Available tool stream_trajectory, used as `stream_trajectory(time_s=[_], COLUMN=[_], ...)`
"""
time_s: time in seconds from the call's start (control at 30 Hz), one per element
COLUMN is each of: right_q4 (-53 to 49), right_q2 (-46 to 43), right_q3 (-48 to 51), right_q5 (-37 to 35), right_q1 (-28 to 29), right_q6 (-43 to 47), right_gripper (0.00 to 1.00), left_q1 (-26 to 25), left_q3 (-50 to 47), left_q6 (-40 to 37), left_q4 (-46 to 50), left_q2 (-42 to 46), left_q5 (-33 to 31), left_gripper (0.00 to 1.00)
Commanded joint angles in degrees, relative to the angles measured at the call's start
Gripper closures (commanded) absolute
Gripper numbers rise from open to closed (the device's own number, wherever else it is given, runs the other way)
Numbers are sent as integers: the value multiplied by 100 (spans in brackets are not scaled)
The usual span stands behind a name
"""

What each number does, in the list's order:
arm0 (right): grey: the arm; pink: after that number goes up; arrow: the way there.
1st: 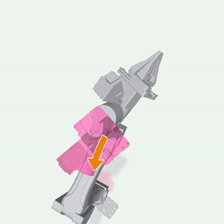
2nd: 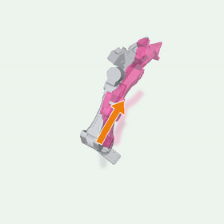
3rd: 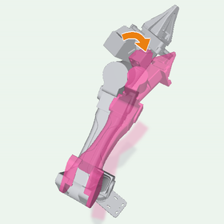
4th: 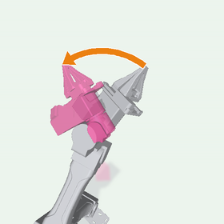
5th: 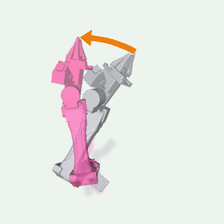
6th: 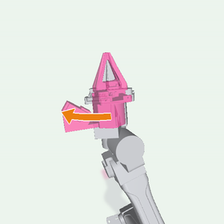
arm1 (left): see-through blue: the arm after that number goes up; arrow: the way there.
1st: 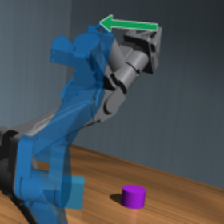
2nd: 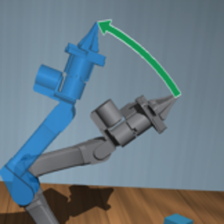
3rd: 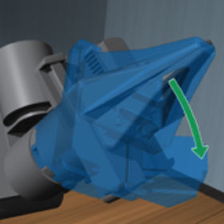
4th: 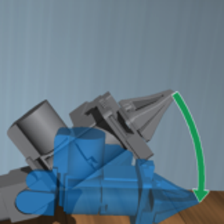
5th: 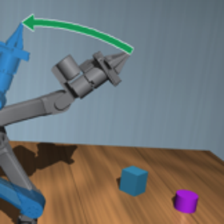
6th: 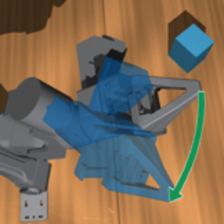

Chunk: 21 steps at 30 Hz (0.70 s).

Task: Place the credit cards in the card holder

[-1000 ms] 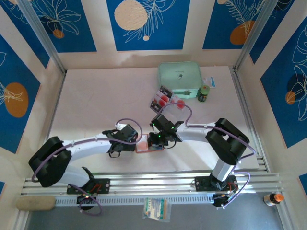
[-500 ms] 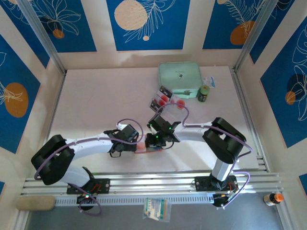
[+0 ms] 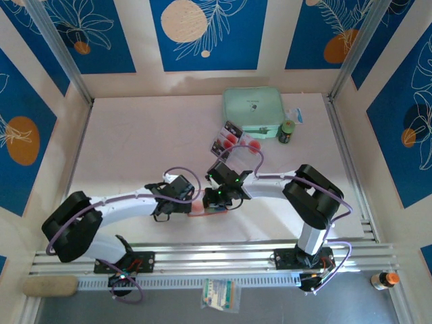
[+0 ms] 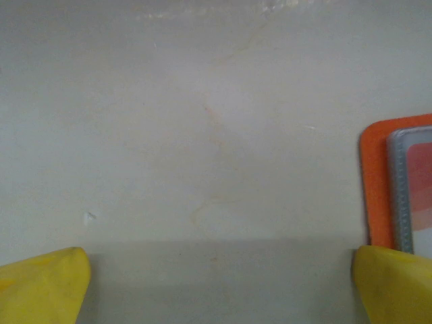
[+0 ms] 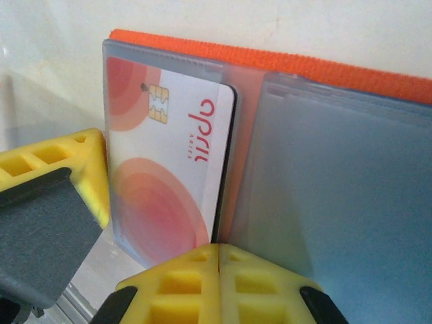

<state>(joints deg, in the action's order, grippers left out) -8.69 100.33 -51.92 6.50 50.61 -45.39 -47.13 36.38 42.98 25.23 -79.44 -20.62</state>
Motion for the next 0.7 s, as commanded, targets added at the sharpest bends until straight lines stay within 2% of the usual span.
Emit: stream_trajectory(time_s=[0.0,0.13,0.33,0.47,0.67], right_q4=[-326,-626,-998,-1183,-1302], right_q2=[-248,-632,-1195,-1464,-1509], right_q3=[-119,-134,-73,0,77], right_q5=[119,-49,-305,-448,-404], right_q1=[-45,-163,-460,-780,-1208], right_q6=[70,159,442,707,1150], right_gripper=[100,96,93,91,89], left_q1=[60,90,139,143,147], left_q3=[178,288,388,422,475], left_q6=[-82,-61,-131,-184,-130], left_q4=[271,531,628,465,-48], left_q2=[333,727,1268,1503,1348], left_q5=[-166,-396,-419,-250,260], left_gripper=[0,0,0,0,0])
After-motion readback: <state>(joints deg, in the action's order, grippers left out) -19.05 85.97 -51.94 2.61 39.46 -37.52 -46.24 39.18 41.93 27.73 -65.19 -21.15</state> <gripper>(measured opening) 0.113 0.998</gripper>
